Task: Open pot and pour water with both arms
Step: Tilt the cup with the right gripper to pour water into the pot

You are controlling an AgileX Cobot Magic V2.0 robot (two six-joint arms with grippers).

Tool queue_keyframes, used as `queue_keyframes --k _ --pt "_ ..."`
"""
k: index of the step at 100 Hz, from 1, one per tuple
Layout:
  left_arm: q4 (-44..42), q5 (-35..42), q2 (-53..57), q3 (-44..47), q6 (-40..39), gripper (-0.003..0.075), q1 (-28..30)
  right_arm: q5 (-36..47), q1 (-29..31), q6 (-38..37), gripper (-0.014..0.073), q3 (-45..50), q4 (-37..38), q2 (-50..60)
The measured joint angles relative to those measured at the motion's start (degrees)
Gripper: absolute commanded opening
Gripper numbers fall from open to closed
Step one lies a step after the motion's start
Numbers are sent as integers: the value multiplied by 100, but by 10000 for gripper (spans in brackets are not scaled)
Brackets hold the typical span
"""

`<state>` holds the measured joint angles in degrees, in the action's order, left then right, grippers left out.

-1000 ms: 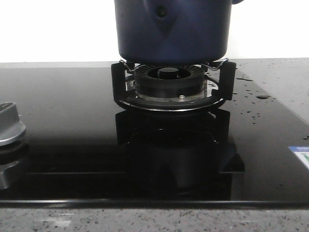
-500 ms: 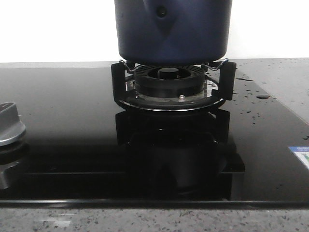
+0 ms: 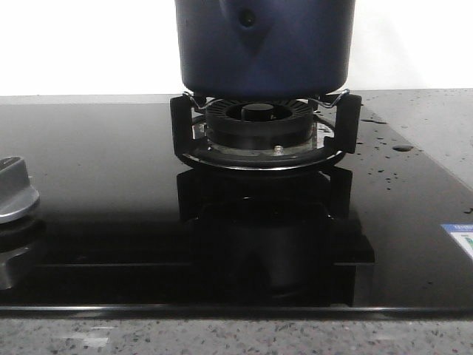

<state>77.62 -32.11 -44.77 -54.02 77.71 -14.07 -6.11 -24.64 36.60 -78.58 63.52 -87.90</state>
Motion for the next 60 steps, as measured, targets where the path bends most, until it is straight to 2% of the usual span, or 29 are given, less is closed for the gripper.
queue_keyframes --k 36,60 --pt "0 -10 0 0 0 221 0 78 0 14 219 0 1026 0" --pt "0 -10 0 0 0 221 0 25 0 14 219 -175 1227 0"
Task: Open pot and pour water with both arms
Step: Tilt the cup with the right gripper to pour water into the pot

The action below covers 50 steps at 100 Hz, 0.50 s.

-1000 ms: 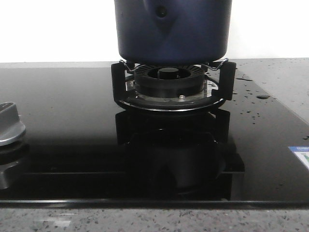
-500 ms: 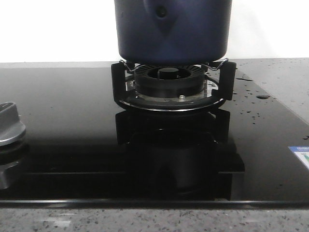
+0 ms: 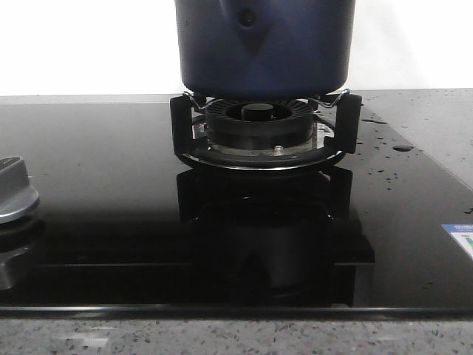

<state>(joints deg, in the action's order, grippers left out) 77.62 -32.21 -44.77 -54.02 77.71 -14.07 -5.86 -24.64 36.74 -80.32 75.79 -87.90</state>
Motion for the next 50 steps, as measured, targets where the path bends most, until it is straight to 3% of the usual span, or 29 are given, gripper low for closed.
queue_keyframes --k 28,50 --pt "0 0 0 0 0 221 0 -9 0 -143 219 -309 -72 0" --pt "0 0 0 0 0 221 0 -444 -12 -2296 219 -317 -1394 17"
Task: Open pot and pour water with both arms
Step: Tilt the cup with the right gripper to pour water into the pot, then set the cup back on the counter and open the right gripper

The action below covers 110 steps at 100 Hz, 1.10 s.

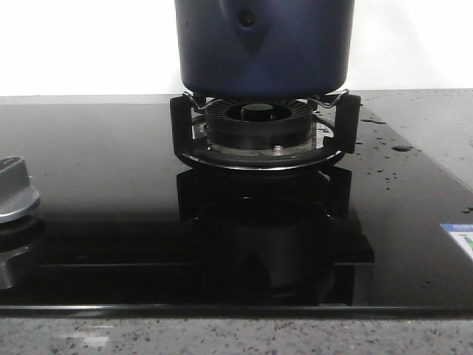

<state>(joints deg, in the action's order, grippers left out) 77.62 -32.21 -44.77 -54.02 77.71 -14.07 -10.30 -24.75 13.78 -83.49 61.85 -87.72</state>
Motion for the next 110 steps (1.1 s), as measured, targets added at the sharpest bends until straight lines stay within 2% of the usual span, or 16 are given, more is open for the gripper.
queue_keyframes --k 18,28,39,52,73,79,93,110 --pt "0 -8 0 0 0 221 0 -1100 0 -1533 219 0 -976 276" --pt "0 -8 -12 0 0 221 0 -1499 148 -1809 219 29 -1572 601" --pt "12 -8 -84 0 0 221 0 -1412 595 -1927 219 422 -2232 1111" --pt "47 -34 -189 0 0 221 0 -802 1461 -1975 219 1464 -2948 1972" --pt "123 -81 -285 0 0 221 0 753 2634 -1987 219 4022 -3686 3185" --pt "121 -94 -329 0 0 221 0 1262 2759 -1997 219 4824 -3966 3389" --pt "121 -129 -446 0 0 221 0 2299 2820 -1997 219 6007 -4341 3526" --pt "121 -226 -552 0 0 221 0 2528 2820 -1997 220 6566 -4472 3526"
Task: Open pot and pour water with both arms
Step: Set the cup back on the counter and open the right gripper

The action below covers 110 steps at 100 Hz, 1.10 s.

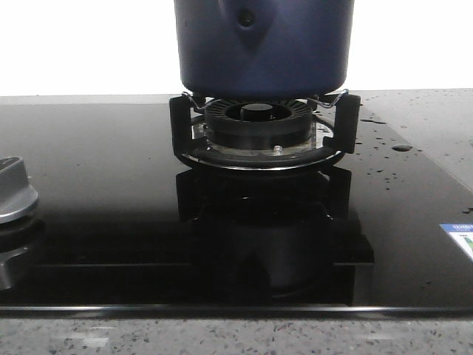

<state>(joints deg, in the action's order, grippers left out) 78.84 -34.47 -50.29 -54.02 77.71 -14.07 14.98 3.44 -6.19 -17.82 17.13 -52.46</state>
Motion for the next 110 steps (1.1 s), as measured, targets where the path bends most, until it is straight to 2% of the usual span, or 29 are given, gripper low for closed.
queue_keyframes --k 12,29,41,62,84,98,103,110 --pt "29 -14 -29 0 11 221 0 41 0 -11 275 20 -226 10" --pt "168 -14 -29 0 11 221 0 60 0 -11 541 20 -764 10" --pt "233 -14 -40 0 11 221 0 73 0 -11 633 20 -942 10" --pt "529 -19 -199 0 83 221 -14 67 0 -11 639 -149 -994 205" --pt "1142 -42 -887 -247 1115 221 -444 -618 0 -11 639 -920 -1004 779" --pt "1265 -81 -1613 -790 1337 221 -767 -1033 0 -11 632 -1301 -1004 1132" --pt "1288 -123 -1911 -1009 1352 221 -850 -1099 0 -11 603 -1349 -1004 1253" --pt "1289 -245 -2362 -1331 1377 221 -902 -1197 0 -11 504 -1392 -1004 1480"
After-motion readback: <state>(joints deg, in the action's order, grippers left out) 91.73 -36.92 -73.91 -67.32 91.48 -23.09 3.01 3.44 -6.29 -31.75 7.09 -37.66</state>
